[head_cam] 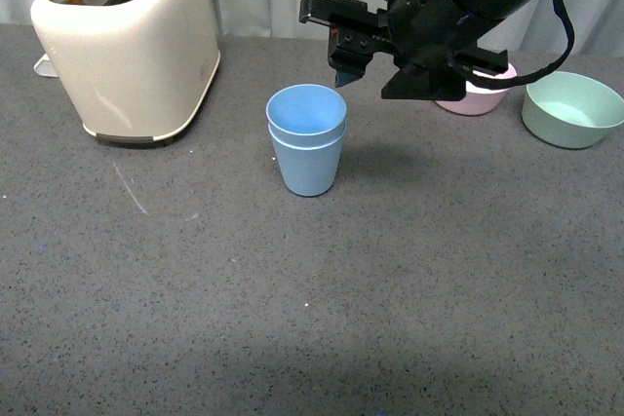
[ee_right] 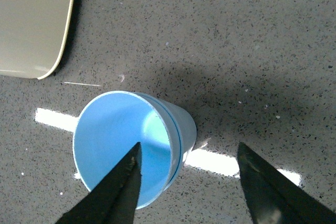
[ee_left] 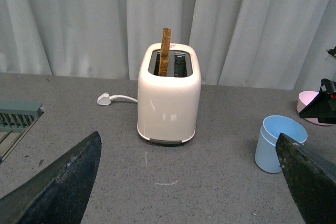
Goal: Stack blue cups with both arms
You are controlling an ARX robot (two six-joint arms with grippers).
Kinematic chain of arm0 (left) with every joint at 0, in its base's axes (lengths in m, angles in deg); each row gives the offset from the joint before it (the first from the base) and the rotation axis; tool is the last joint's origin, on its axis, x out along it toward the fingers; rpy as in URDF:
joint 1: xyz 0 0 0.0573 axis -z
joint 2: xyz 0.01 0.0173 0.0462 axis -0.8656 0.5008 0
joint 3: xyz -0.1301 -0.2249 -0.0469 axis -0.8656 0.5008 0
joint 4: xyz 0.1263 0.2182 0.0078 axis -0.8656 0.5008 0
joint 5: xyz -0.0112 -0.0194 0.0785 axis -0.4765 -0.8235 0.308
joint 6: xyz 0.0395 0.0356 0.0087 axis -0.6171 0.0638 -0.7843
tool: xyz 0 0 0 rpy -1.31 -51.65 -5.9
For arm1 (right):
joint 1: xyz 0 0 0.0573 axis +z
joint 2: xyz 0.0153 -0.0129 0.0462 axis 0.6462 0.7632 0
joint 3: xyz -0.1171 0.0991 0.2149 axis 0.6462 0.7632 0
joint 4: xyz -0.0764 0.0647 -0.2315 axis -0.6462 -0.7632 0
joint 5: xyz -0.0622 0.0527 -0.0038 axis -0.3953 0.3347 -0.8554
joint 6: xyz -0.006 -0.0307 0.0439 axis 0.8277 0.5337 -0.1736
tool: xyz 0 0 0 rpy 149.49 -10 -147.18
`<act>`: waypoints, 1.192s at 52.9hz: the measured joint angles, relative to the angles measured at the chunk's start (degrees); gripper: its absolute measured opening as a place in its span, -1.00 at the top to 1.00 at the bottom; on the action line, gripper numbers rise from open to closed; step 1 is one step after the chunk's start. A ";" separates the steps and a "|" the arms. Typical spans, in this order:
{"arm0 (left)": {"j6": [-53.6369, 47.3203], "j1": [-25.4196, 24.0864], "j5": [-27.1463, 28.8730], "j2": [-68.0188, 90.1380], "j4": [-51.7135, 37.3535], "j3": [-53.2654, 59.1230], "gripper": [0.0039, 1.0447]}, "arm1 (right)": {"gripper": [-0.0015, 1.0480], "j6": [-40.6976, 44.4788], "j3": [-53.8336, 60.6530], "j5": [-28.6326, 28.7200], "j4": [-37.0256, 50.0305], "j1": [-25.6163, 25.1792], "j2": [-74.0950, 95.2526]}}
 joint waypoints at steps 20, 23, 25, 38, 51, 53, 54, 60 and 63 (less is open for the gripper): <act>-0.02 0.00 0.09 0.00 0.00 0.00 -0.88 | 0.99 21.16 45.46 -24.70 78.84 -6.97 -21.09; -0.02 0.00 -0.02 0.00 0.00 0.00 -0.88 | 0.98 21.51 50.62 -23.26 79.54 -8.59 -24.55; 0.00 0.00 0.00 0.00 0.00 0.00 -0.88 | 0.98 21.62 52.70 -22.58 79.62 -9.07 -25.68; -0.02 0.00 0.02 0.00 0.00 0.00 -0.88 | 0.98 21.94 64.11 -18.10 79.30 -12.66 -36.59; -0.02 0.00 0.00 0.00 0.00 0.00 -0.88 | 0.98 21.94 71.93 -15.19 74.75 -16.04 -48.41; -0.02 0.00 0.00 0.00 0.00 0.00 -0.88 | 0.98 21.94 72.76 -14.73 73.79 -16.39 -50.27; -0.02 0.00 0.00 0.00 0.00 0.00 -0.88 | 0.98 21.94 73.16 -14.51 73.29 -16.57 -51.19; 0.00 0.00 0.00 0.00 0.00 0.00 -0.88 | 0.98 21.94 75.08 -13.73 70.53 -17.44 -55.89; -0.02 0.00 0.00 0.00 0.00 0.00 -0.88 | 0.98 21.94 75.91 -11.87 68.76 -18.71 -58.29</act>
